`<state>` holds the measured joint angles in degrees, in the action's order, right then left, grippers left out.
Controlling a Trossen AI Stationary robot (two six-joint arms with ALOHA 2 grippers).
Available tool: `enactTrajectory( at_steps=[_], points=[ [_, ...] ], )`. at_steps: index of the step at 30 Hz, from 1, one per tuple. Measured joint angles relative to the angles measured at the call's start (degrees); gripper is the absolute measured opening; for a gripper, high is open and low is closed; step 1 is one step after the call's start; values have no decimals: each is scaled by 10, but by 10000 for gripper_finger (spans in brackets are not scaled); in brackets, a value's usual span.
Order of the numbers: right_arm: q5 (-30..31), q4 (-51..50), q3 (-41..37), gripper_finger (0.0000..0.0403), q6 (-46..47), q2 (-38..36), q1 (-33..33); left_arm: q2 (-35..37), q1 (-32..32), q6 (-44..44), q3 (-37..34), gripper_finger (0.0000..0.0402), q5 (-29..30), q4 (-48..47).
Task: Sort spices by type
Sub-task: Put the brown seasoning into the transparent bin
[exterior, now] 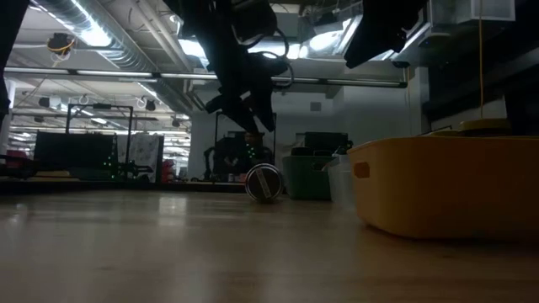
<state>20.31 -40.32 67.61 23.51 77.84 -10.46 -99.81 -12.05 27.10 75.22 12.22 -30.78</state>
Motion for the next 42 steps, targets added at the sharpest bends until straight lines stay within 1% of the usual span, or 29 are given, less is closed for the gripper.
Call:
enactTrajectory(
  at_steps=[16,17,20,21,24,25,27,31,35,38,42],
  points=[
    [0,0,0,118,0,0,0,0,0,0,0,185,1,0],
    [0,0,0,118,0,0,0,0,0,12,0,185,7,0],
    [0,0,0,118,0,0,0,0,-2,101,0,185,21,2],
    [0,0,0,118,0,0,0,0,-4,118,0,185,21,2],
    [0,0,0,118,0,0,0,0,-3,106,0,191,21,2],
    [0,0,0,118,0,-1,0,0,-2,100,0,197,21,2],
    [0,0,0,118,0,-1,0,0,0,116,0,215,19,2],
    [0,0,0,118,0,-1,0,0,1,145,1,265,13,2],
    [0,0,0,118,0,-1,0,-4,0,164,1,312,-8,3],
    [0,0,0,118,0,-1,0,-10,1,188,1,336,-13,2],
    [0,-1,0,118,1,-1,0,-28,2,206,1,356,-17,3]
  ],
)
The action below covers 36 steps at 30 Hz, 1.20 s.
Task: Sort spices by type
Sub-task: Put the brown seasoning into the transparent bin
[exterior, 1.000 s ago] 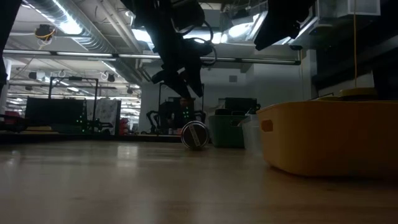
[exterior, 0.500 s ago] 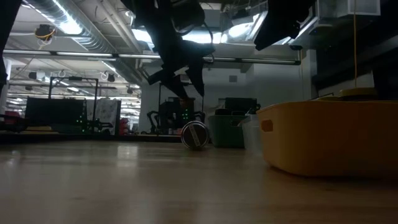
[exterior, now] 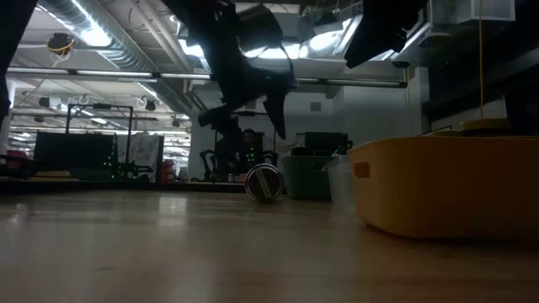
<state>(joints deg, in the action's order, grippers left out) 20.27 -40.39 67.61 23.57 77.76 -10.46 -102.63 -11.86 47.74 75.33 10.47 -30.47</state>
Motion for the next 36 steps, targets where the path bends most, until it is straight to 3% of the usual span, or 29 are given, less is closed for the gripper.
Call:
enactTrajectory(
  at_steps=[9,36],
  points=[
    [0,0,0,117,0,0,0,-49,2,16,0,370,-3,32],
    [-4,1,0,117,0,0,0,-109,5,36,-1,373,0,78]
  ],
)
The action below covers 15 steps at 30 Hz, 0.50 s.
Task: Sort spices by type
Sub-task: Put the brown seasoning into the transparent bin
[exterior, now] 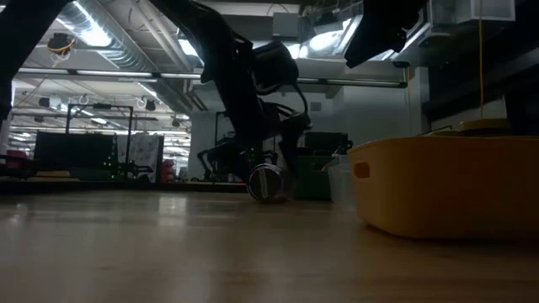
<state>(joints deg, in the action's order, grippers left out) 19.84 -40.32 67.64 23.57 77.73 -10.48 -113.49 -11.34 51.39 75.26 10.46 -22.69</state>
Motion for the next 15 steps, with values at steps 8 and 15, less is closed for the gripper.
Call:
enactTrajectory(
  at_steps=[8,15],
  points=[
    [0,0,0,117,0,0,0,1,0,-25,0,373,2,1],
    [0,0,0,117,0,0,0,1,0,-24,0,373,2,-2]
  ],
)
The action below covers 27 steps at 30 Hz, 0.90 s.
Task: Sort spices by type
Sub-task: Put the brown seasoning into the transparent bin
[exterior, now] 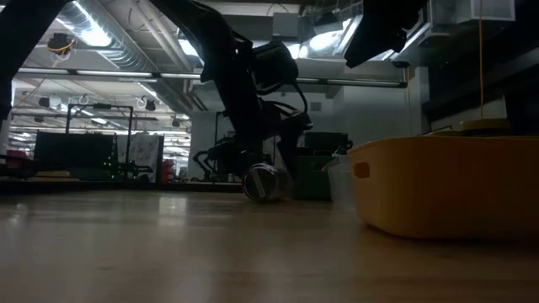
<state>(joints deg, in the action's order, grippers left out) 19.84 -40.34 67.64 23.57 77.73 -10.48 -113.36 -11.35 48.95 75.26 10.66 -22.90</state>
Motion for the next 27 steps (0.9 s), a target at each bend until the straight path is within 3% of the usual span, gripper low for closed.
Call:
enactTrajectory(
  at_steps=[19,27],
  points=[
    [0,0,0,117,0,0,0,1,0,-32,0,373,3,22],
    [0,0,0,117,0,0,0,1,3,-104,0,373,3,21]
  ],
)
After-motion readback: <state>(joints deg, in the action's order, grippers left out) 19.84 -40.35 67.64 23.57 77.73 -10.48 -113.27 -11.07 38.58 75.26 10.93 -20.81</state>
